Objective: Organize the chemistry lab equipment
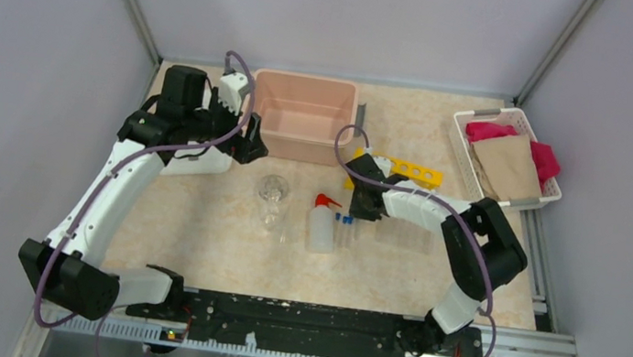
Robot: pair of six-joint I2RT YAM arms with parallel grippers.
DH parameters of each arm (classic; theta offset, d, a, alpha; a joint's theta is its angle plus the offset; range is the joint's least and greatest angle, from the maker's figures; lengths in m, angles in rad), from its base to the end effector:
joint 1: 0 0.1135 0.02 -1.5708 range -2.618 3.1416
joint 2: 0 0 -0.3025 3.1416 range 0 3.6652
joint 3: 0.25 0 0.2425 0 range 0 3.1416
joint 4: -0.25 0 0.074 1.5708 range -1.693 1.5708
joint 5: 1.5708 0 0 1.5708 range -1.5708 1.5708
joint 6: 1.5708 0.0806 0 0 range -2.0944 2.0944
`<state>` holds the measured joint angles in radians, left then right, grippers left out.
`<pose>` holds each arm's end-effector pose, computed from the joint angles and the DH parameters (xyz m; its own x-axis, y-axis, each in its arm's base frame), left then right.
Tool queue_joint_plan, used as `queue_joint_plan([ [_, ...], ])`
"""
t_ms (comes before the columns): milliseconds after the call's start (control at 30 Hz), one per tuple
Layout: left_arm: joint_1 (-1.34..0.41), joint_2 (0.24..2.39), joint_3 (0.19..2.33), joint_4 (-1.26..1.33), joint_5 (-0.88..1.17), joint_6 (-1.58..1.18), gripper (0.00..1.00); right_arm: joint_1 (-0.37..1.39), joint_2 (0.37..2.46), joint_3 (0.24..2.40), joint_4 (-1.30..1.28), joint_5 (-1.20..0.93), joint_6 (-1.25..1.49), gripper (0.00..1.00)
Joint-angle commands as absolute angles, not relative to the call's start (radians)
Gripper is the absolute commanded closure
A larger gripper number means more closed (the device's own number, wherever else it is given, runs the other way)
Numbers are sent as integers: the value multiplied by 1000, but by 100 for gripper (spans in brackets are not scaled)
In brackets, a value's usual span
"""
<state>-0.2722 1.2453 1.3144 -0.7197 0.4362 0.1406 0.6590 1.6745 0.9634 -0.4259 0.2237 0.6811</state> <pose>0.2514 -0.1055 0.3871 -0.4981 0.2709 -0.8237 0.6437 0.7521 -0.1419 0.2739 0.1895 0.1680 -0.8868 0.0897 -0.4533 0.0451 0.9931 0.1083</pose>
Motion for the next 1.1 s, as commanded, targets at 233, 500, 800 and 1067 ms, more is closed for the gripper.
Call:
queue_joint_plan([
  [233, -265, 1240, 1378, -731, 469, 107, 1, 664, 1521, 1034, -526, 226, 653, 100],
  [500, -265, 1244, 1389, -751, 515, 80, 1, 738, 1276, 1079, -485, 212, 651, 100],
  [800, -267, 1175, 1277, -648, 773, 63, 1, 902, 1264, 1197, -279, 316, 695, 100],
  [1067, -271, 1181, 1202, -580, 873, 2, 4, 1011, 1382, 1334, -80, 406, 666, 100],
])
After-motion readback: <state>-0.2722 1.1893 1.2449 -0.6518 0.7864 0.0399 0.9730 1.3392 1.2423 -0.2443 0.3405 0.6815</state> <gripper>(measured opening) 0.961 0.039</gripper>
